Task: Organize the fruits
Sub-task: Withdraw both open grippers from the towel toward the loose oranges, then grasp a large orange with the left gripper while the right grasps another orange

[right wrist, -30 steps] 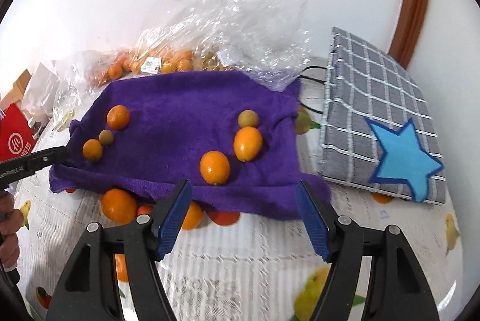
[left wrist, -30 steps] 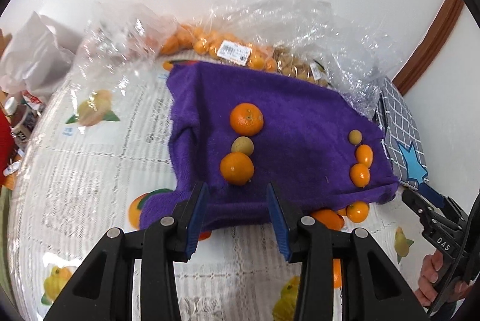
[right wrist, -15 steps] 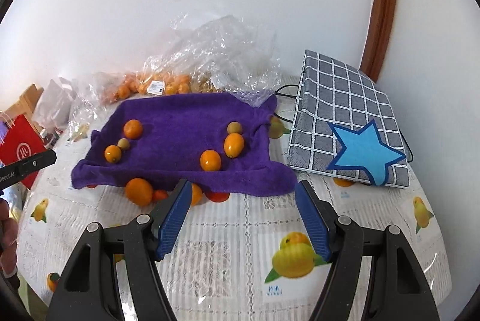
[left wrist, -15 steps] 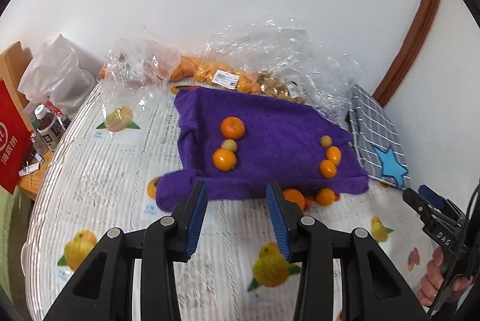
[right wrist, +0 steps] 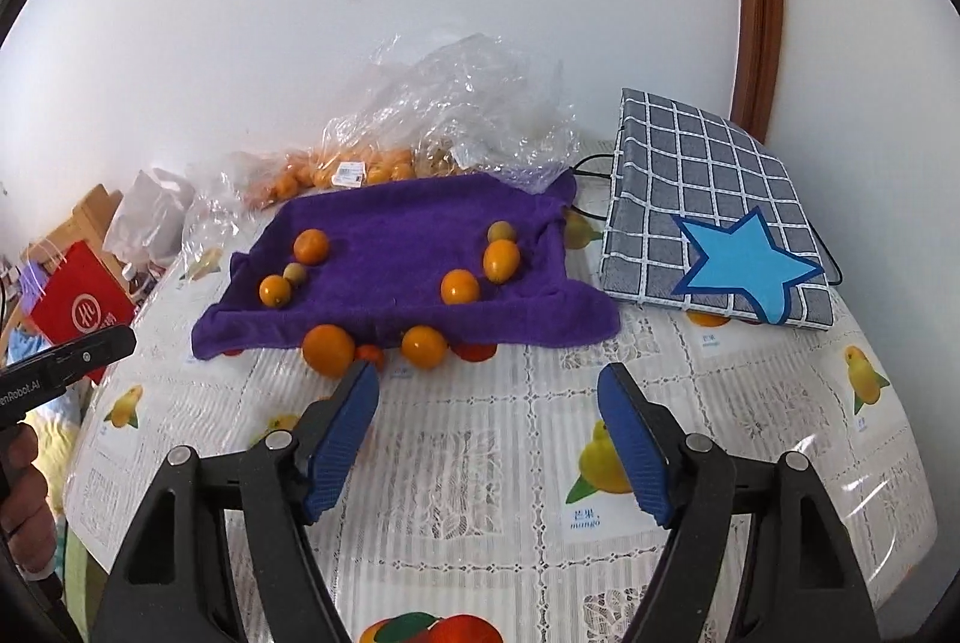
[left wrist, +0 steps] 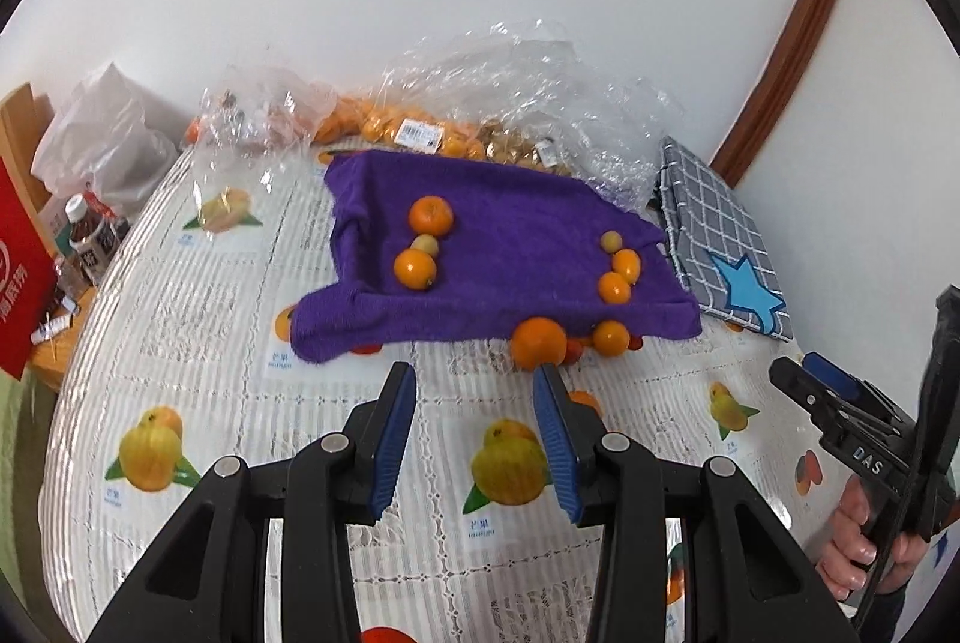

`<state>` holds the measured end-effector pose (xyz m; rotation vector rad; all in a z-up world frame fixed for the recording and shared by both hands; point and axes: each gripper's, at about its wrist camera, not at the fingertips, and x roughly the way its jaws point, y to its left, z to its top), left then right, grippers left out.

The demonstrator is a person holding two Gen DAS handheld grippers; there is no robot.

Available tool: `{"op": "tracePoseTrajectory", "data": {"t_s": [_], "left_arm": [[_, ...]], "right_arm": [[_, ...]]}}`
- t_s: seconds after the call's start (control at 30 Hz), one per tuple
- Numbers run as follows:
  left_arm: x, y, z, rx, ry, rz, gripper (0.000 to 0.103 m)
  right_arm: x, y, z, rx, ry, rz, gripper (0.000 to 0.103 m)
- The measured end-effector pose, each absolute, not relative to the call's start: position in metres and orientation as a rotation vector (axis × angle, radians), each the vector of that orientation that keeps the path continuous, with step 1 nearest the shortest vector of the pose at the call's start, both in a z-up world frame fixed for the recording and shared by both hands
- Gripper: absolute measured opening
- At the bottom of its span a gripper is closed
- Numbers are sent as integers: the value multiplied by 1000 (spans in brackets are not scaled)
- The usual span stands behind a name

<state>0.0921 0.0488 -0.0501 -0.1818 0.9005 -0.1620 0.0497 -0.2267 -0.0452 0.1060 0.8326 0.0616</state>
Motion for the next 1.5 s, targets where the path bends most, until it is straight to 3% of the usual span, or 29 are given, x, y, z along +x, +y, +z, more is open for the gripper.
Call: {"op": "tracePoseTrajectory", "data": {"t_s": [0.2,0.5,0.73,1.07,1.2,1.3,1.5], "left_arm": [[98,44,-65,-174,932,-155,39],[120,24,-98,-226,1014,-240,39],[132,-14,-125,-211,1076,-312,49],[143,-51,-157,-165,1158,-330,50],[143,-57,-161,-140,1140,-319,50],[143,-57,-161,-107,1131,-317,38],[139,-31,-148,-64,1083,-286,37]], "right_arm": [[47,-226,-51,84,811,55,74],[62,-233,-76,74,855,57,59],[61,-258,-86,30,871,30,59],[53,-303,-103,67,910,-40,59],[53,-310,-113,76,939,-51,59],[54,-311,-118,86,952,-50,59],[66,-295,-124,92,960,-16,59]]}}
